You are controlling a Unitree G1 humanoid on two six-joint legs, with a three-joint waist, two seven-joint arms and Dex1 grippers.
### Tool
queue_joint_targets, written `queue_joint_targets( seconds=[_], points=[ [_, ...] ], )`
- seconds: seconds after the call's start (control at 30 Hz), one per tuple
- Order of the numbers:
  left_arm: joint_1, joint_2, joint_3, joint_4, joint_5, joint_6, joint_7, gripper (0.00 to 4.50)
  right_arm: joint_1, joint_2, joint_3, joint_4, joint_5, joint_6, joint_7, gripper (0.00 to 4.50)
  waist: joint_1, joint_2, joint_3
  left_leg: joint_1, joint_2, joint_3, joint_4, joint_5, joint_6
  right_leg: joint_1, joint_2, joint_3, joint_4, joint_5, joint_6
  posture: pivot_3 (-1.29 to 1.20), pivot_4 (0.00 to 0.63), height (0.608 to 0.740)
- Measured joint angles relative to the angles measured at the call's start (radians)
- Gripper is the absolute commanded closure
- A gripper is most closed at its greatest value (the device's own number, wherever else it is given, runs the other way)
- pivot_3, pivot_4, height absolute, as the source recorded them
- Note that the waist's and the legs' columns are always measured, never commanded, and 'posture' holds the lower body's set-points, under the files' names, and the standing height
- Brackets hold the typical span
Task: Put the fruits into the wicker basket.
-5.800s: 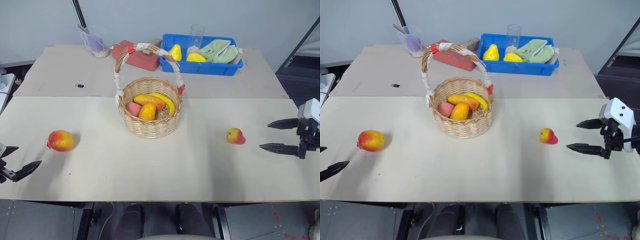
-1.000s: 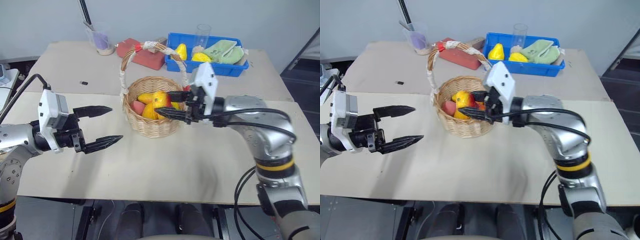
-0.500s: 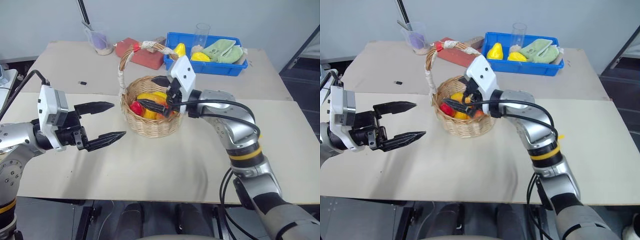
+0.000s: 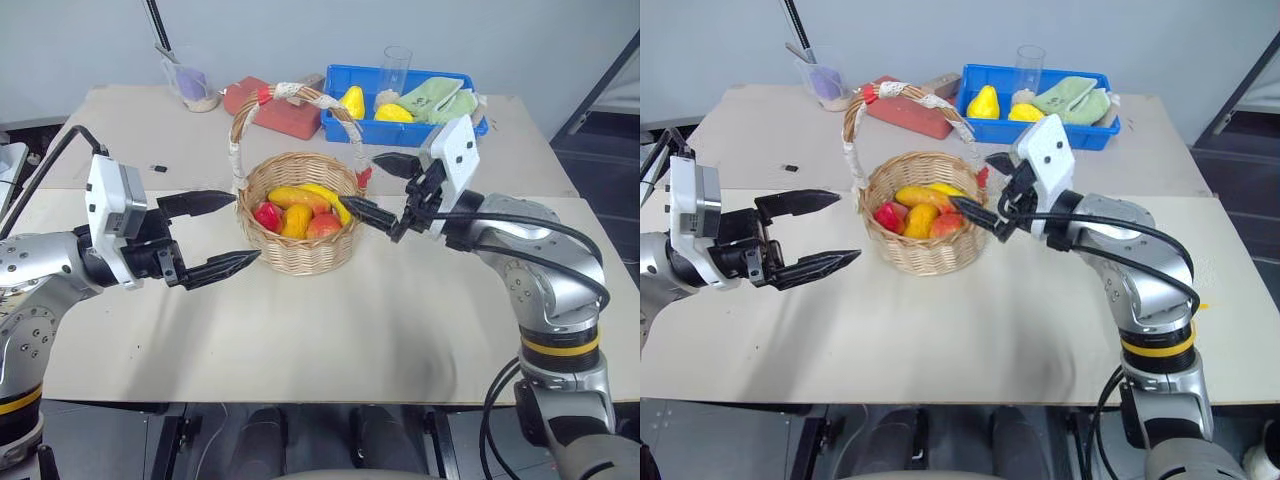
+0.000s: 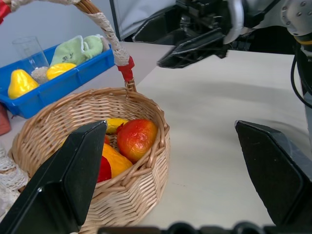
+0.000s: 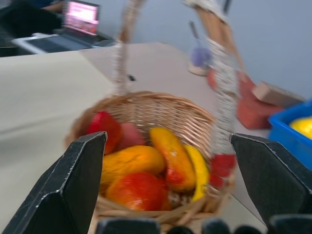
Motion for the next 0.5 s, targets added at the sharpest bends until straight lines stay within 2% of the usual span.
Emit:
queue_joint_targets(
  seconds=[0.33, 0.37, 0.5],
  points=[
    [-0.007, -0.001, -0.01, 0.01, 0.01, -0.003, -0.001, 0.0, -0.09, 0.064, 0.023, 0.239, -0.061, -0.061, -0.02, 0.04, 0.001, 0.0, 0.0, 0.0, 0.0, 0.0, 0.0, 0.0, 0.0, 0.0, 0.0, 0.0, 0.0, 0.0, 0.0, 0.0, 0.15, 0.74],
    [-0.007, -0.001, -0.01, 0.01, 0.01, -0.003, 0.0, 0.0, -0.095, 0.069, 0.029, 0.258, -0.069, -0.068, -0.019, 0.57, 0.001, 0.0, 0.0, 0.0, 0.0, 0.0, 0.0, 0.0, 0.0, 0.0, 0.0, 0.0, 0.0, 0.0, 0.0, 0.0, 0.15, 0.74],
    [-0.007, -0.006, -0.01, 0.007, 0.016, -0.004, 0.002, 0.0, -0.11, 0.1, 0.034, 0.32, -0.09, -0.103, -0.024, 1.93, 0.001, 0.0, 0.0, 0.0, 0.0, 0.0, 0.0, 0.0, 0.0, 0.0, 0.0, 0.0, 0.0, 0.0, 0.0, 0.0, 0.15, 0.74]
  ],
)
